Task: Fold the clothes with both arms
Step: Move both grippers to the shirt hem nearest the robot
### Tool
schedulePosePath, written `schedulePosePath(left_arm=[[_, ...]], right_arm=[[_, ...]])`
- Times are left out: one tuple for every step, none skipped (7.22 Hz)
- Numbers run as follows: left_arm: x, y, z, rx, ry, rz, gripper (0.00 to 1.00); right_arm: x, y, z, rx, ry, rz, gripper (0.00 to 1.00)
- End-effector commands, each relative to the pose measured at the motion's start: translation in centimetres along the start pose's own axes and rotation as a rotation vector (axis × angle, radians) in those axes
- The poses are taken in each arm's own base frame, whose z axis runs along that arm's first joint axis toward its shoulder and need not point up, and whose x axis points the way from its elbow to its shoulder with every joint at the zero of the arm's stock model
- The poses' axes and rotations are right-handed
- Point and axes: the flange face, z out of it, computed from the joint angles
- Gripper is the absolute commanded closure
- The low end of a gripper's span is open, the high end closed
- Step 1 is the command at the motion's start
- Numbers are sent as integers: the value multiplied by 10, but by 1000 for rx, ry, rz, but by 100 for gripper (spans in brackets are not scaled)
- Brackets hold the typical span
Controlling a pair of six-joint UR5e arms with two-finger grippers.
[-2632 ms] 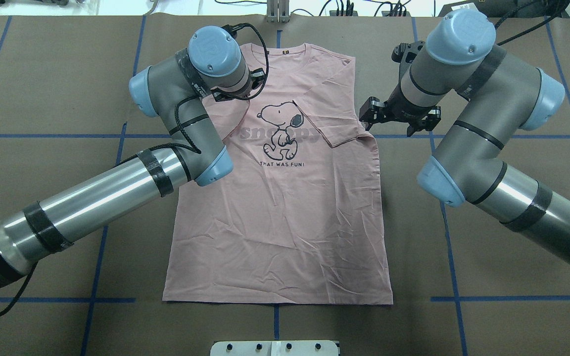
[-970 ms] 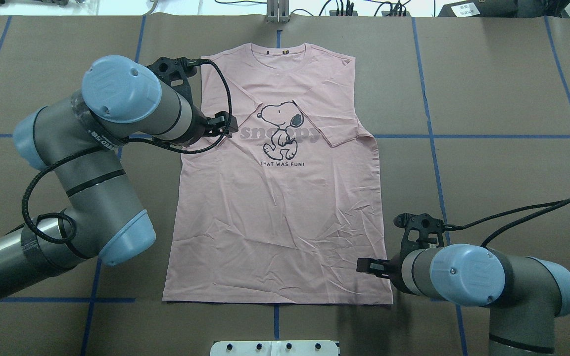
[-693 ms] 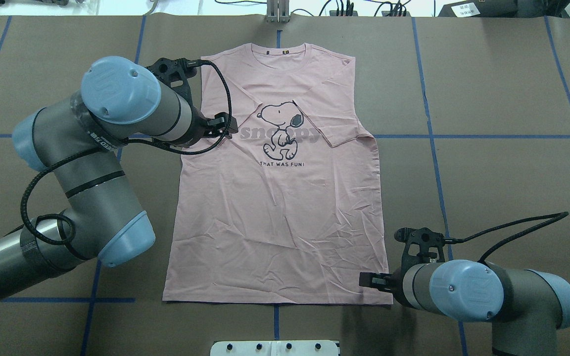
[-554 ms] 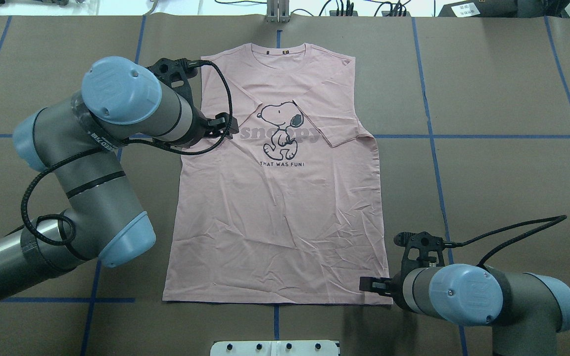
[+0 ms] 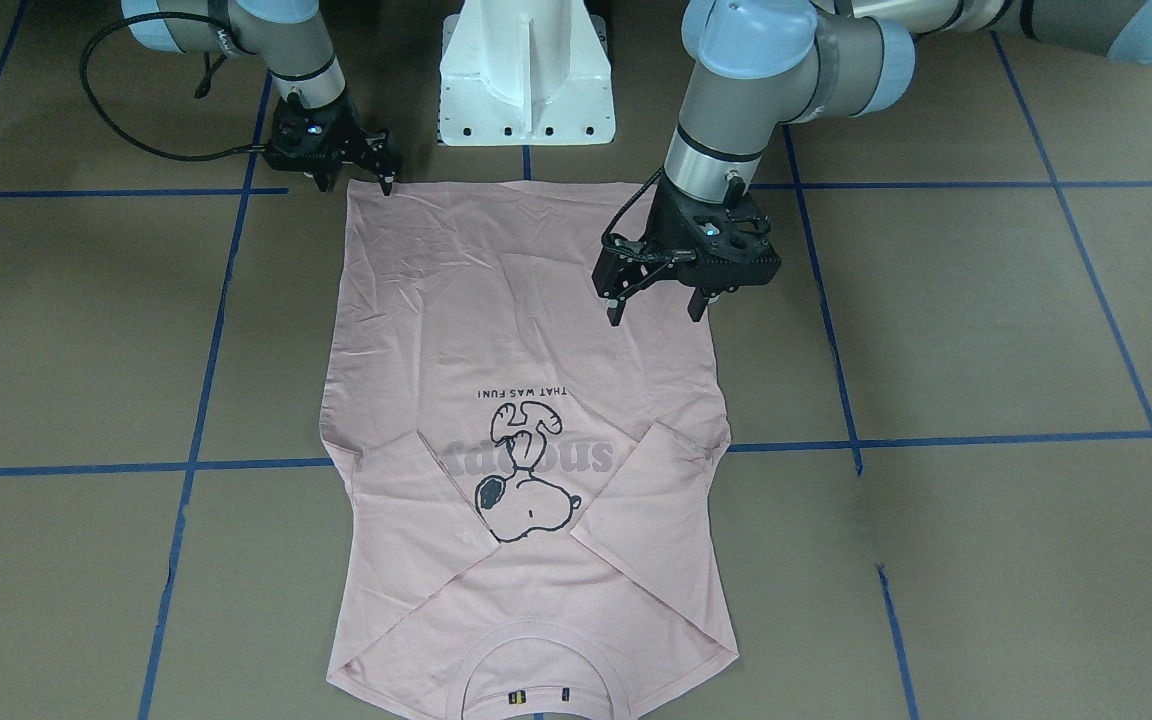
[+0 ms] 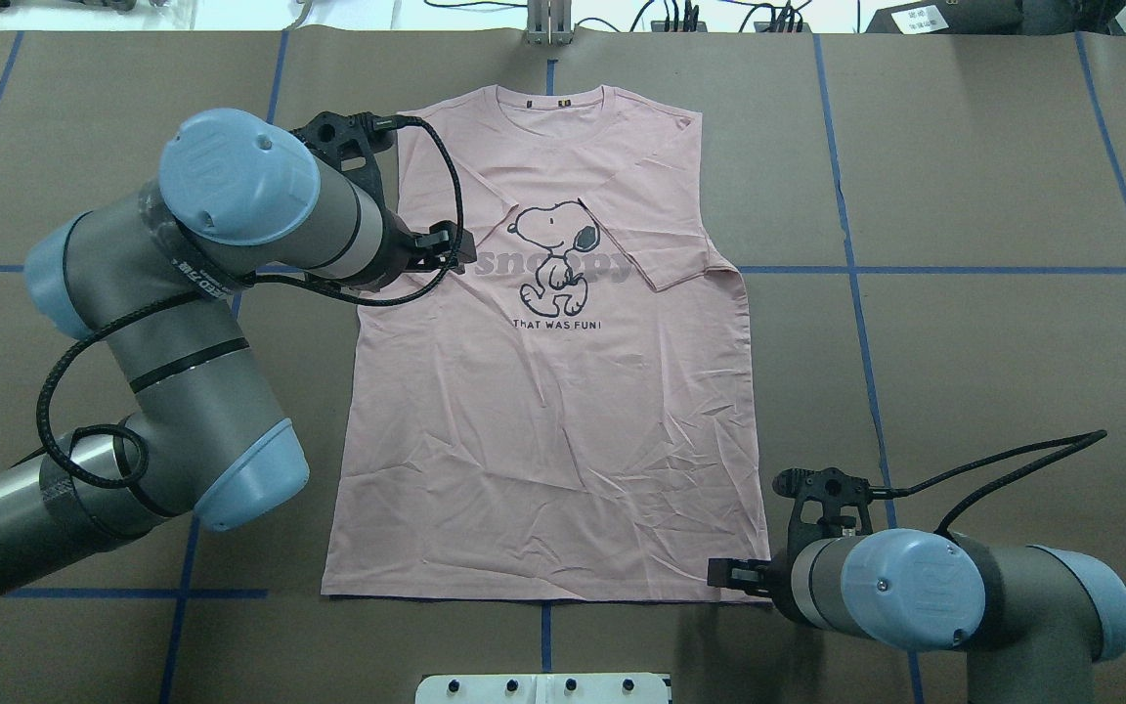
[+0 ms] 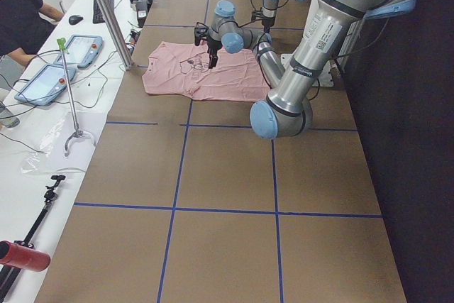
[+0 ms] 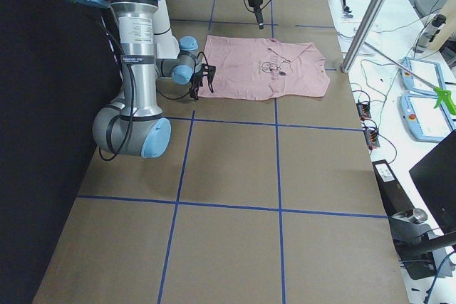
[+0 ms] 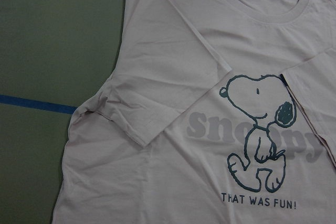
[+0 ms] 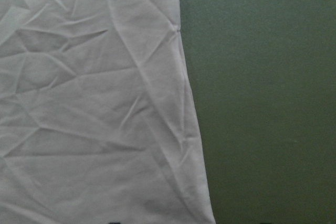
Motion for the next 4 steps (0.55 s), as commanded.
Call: schedulePosePath(left_arm=[[-1, 0, 0, 1, 0, 0, 0], [-2, 0, 1, 1, -2, 0, 0], [-2, 0, 1, 1, -2, 0, 0], [-2, 0, 1, 1, 0, 0, 0]], right_arm=[[-1, 2, -1, -14, -2, -1, 50], [1, 2, -1, -24, 0, 1, 74], [4, 1, 0, -24, 6, 2, 90], [5, 1, 1, -24, 9, 2, 98]])
